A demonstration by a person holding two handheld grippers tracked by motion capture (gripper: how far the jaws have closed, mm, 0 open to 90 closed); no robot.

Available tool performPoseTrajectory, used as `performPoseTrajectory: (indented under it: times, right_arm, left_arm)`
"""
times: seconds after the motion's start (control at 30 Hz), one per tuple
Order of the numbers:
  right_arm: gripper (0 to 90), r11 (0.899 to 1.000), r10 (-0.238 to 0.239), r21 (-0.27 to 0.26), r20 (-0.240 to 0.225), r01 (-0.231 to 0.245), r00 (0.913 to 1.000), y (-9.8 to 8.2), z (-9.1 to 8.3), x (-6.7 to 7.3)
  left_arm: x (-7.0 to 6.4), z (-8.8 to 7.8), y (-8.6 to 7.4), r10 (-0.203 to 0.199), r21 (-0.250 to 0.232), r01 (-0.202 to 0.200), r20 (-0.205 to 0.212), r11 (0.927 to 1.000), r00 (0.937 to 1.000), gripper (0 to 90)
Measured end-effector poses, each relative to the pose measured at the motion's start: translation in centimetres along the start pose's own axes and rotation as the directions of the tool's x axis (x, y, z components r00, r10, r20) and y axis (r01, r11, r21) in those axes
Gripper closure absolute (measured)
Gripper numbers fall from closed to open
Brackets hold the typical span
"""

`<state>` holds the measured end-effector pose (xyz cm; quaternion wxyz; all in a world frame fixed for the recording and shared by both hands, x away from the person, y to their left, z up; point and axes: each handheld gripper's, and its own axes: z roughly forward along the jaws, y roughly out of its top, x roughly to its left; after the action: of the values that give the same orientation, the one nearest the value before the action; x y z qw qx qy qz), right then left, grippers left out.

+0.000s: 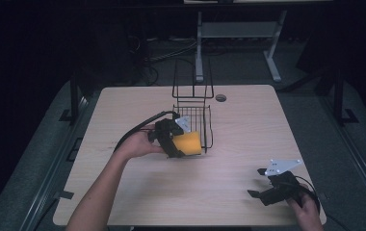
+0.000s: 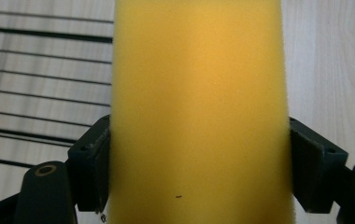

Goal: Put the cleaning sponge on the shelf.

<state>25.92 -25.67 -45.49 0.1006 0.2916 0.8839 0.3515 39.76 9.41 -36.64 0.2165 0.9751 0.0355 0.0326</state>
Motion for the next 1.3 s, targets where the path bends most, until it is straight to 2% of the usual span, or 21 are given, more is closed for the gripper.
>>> performPoseTrajectory:
  times: [0.43, 0.5, 0.53, 0.67, 0.73, 0.83, 0.87, 0.97, 1.13, 1.3]
  right_arm:
    - [14.4, 1.0, -0.009, 0.0, -0.011, 0.009, 0.9999, 0.1, 0.0, 0.0]
    - [14.4, 1.0, -0.008, -0.001, -0.011, 0.008, 0.9999, 0.0, 0.0, 0.0]
    - [14.5, 1.0, -0.009, 0.002, -0.008, 0.009, 0.9999, 0.0, -0.1, 0.0]
    - [14.4, 1.0, -0.006, 0.0, -0.01, 0.006, 0.9999, 0.0, -0.1, -0.1]
    - [14.5, 1.0, -0.007, -0.001, -0.008, 0.007, 0.9999, -0.1, -0.1, -0.1]
    - [14.4, 1.0, -0.006, -0.003, -0.01, 0.006, 0.9999, -0.1, -0.2, -0.1]
    - [14.4, 1.0, -0.008, -0.003, -0.011, 0.008, 0.9999, -0.1, -0.2, -0.1]
    - [14.5, 1.0, -0.008, 0.001, -0.021, 0.008, 0.9998, -0.1, -0.1, 0.0]
    - [14.5, 1.0, -0.013, 0.004, -0.019, 0.013, 0.9997, -0.1, -0.1, 0.0]
    - [14.5, 1.0, -0.015, 0.004, -0.018, 0.015, 0.9997, -0.1, -0.2, 0.0]
  left_arm:
    - [1.1, 0.9, 0.6, 0.005, 0.007, -0.005, -0.007, 1.0, 1.0, 21.8]
    - [1.4, 1.0, 0.8, 0.024, -0.006, -0.024, -0.015, 0.9997, 0.9996, 21.8]
    - [1.7, 1.2, 0.9, 0.018, -0.007, -0.018, 0.001, 0.9998, 0.9998, 21.8]
    - [2.3, 1.4, 1.4, 0.03, 0.01, -0.03, 0.009, 0.9995, 0.9995, 21.8]
    - [2.7, 1.4, 1.6, 0.035, -0.004, -0.035, 0.008, 0.9994, 0.9994, 21.8]
    - [3.0, 1.7, 1.5, 0.02, -0.007, -0.02, 0.013, 0.9998, 0.9997, 21.7]
    - [3.3, 1.8, 1.6, 0.023, 0.007, -0.023, 0.018, 0.9997, 0.9996, 21.7]
    - [3.5, 1.7, 2.0, 0.021, -0.011, -0.021, 0.03, 0.9997, 0.9993, 21.7]
    - [3.8, 2.1, 2.3, 0.033, -0.008, -0.033, 0.027, 0.9994, 0.9991, 21.7]
    - [4.6, 2.5, 1.9, 0.015, 0.003, -0.015, 0.041, 0.9999, 0.9991, 21.6]
